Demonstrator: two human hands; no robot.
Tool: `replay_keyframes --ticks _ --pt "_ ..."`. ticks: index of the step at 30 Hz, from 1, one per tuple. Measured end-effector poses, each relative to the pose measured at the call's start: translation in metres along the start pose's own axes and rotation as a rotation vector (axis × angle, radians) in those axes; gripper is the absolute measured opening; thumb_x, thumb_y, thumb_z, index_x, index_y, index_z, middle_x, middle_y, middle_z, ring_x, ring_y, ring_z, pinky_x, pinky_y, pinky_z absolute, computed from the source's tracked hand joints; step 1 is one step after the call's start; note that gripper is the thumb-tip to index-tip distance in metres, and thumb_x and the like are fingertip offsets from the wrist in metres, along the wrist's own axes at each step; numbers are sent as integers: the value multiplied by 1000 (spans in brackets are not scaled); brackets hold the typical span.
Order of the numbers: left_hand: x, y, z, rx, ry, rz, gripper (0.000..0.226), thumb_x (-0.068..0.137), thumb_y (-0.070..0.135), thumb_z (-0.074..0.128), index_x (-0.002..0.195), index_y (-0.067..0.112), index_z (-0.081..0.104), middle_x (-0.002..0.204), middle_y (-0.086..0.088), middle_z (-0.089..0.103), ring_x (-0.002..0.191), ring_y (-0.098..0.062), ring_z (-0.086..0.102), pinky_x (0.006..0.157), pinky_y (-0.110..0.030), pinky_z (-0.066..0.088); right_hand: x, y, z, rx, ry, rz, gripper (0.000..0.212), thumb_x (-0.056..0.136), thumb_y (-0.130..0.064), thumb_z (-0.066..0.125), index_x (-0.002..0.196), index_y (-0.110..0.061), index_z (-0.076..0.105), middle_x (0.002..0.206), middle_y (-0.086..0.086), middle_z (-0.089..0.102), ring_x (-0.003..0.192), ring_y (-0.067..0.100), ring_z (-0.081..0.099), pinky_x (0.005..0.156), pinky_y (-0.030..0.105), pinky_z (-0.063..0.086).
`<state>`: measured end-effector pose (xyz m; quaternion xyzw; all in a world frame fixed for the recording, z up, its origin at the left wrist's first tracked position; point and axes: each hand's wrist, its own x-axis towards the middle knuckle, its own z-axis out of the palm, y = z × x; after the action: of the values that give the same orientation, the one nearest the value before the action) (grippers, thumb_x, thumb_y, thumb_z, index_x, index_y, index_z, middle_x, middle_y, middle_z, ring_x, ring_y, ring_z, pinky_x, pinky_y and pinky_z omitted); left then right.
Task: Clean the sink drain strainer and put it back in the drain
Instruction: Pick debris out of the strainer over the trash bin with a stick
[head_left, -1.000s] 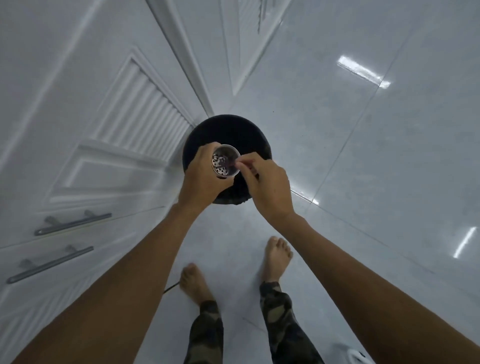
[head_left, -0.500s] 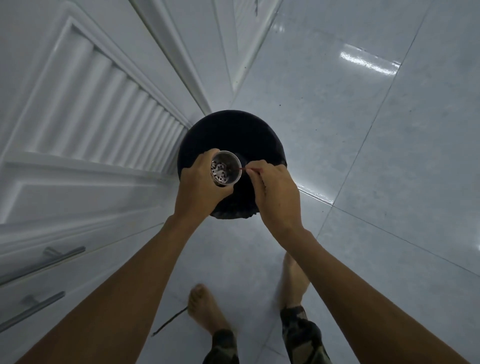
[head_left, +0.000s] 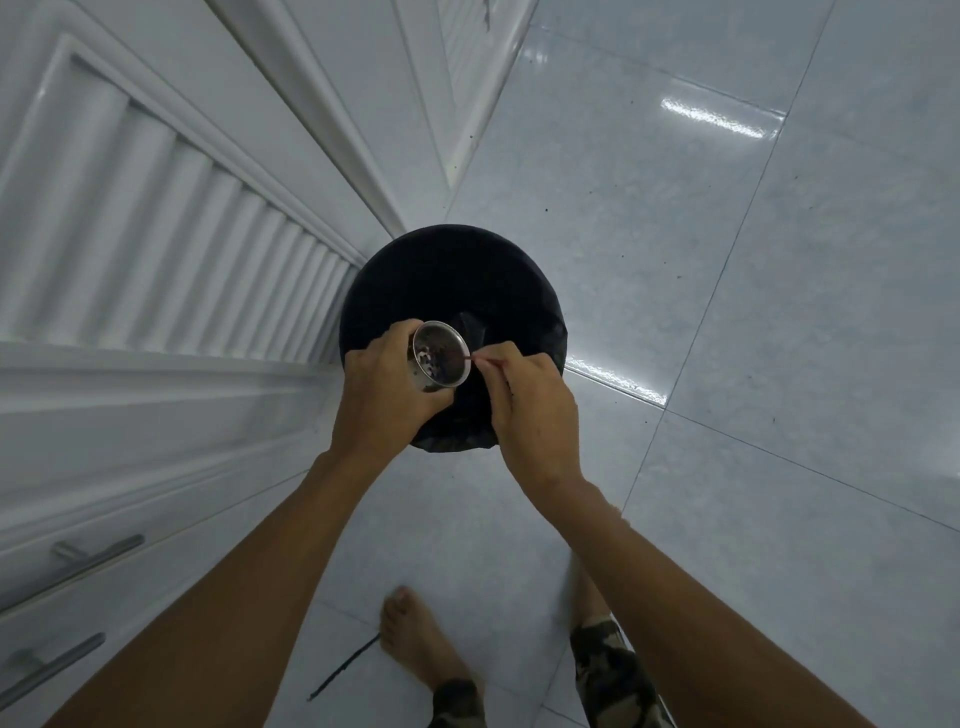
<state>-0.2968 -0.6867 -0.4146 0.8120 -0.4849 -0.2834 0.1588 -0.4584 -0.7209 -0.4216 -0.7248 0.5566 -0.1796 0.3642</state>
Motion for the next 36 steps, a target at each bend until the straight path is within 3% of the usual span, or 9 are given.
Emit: replay_keyframes --ticks 4,7,10,14,18,26,29,32,36 --pt "0 -7 2 110 9 66 80 72 29 93 139 9 55 131 -10 66 122 -29 62 107 -51 46 -8 -5 1 -22 84 -73 18 104 -41 39 110 -35 55 90 -9 65 82 8 55 63 22 54" --pt "1 -8 5 154 20 122 79 70 27 94 138 6 58 134 -13 65 124 -32 61 106 -51 44 -5 -14 7 31 108 -147 22 100 -38 42 110 -28 59 88 -3 66 78 13 60 61 22 53" --pt "3 -12 3 173 29 121 80 68 20 94 139 9 57 136 -11 63 125 -31 59 106 -48 40 -2 -8 9 -32 15 -75 23 103 -34 45 109 -24 64 88 -3 66 81 15 57 64 31 59" --pt "5 -20 0 210 37 137 79 68 16 92 138 11 57 137 -10 61 127 -30 57 107 -46 37 -3 -1 10 133 1 11 19 105 -35 49 114 -28 64 97 -8 69 88 8 58 78 19 52" --pt "7 -18 2 233 44 178 77 69 24 94 136 9 59 135 -12 64 125 -33 59 107 -48 39 -10 -3 17 74 -101 -9 28 105 -42 39 110 -28 63 95 -8 68 86 8 56 74 20 51" --pt "1 -17 2 200 38 183 77 70 23 94 137 6 60 133 -14 65 124 -34 60 106 -48 40 1 3 21 56 -45 -62 13 97 -16 65 104 -17 76 92 2 76 83 22 66 79 30 55" --pt "1 -16 3 172 26 138 77 71 26 93 138 7 59 132 -13 66 123 -33 60 108 -53 43 1 10 20 88 41 1 17 99 -20 63 107 -21 77 95 -1 76 86 17 65 81 18 46" --pt "5 -17 3 131 5 70 77 73 29 92 139 7 58 131 -13 66 122 -32 61 106 -55 46 -3 11 23 136 12 14 21 99 -34 59 111 -28 76 99 -10 75 90 7 60 82 11 43" --pt "1 -21 6 159 -57 112 79 71 30 92 139 9 59 130 -12 65 120 -32 60 106 -55 45 -9 13 31 83 14 33 18 99 -30 60 109 -30 75 95 -10 74 88 10 60 75 22 52"
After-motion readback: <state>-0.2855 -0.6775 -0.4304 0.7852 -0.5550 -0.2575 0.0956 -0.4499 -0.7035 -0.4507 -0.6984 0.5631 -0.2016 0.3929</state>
